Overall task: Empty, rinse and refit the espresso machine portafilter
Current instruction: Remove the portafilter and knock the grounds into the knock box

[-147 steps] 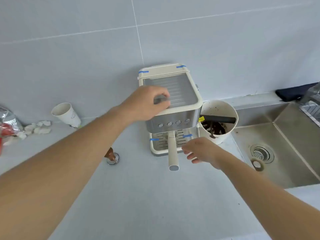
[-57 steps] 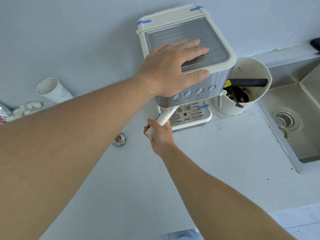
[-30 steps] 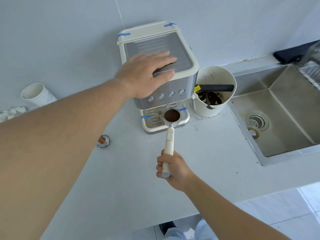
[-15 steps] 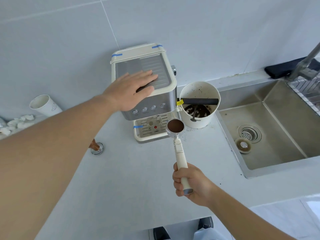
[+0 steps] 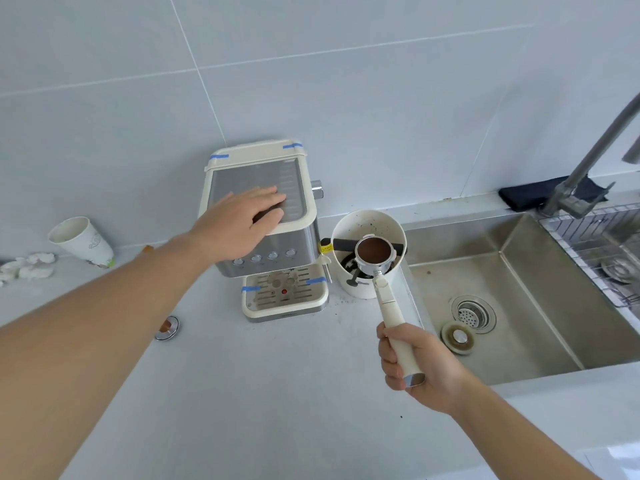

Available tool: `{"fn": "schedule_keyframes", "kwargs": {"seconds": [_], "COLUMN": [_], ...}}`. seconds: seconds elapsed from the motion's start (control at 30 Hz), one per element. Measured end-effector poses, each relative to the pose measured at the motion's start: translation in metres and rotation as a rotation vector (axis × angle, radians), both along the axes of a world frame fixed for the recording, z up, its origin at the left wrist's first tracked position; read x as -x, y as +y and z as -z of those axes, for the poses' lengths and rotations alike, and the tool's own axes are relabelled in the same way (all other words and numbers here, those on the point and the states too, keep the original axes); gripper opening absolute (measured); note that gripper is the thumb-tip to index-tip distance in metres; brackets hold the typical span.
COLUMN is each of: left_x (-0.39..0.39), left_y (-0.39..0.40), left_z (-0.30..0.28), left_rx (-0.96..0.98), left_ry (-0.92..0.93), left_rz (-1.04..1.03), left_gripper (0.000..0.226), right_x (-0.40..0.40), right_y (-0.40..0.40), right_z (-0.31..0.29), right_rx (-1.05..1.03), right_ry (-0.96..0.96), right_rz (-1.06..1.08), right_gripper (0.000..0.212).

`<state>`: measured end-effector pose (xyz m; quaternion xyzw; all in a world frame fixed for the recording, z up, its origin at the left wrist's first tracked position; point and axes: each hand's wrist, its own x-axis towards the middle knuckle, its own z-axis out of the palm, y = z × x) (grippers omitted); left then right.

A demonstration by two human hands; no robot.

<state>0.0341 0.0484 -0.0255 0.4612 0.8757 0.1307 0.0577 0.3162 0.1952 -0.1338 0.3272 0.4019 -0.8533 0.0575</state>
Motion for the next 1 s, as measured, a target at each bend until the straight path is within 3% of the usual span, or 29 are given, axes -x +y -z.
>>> {"fn": "schedule_keyframes", "kwargs": {"seconds": [0.37,0.5,1.0], "left_x": [-0.008,-0.009,-0.001], "left_y": [0.040,0.044,0.046], "left_z": [-0.001,0.002,0.013], "left_rx": [-0.118,-0.193,-0.209], "left_ry": [-0.032,-0.007,0.023], "left_rz": [-0.131,-0.238,-0.269], "left_gripper": [0.033,0.041,0.047], "right_x": [0.016,0.024,0.048], "right_y": [0.055,0.071,0.107], "right_z": [-0.014,-0.012,0.006], "right_rx": [-0.049,-0.073,-0.349], "right_ry": [0.045,0.050,0.037], "right_rz": [0.048,0.047,0.045], "right_gripper": [0.034,0.035,0.021]}}
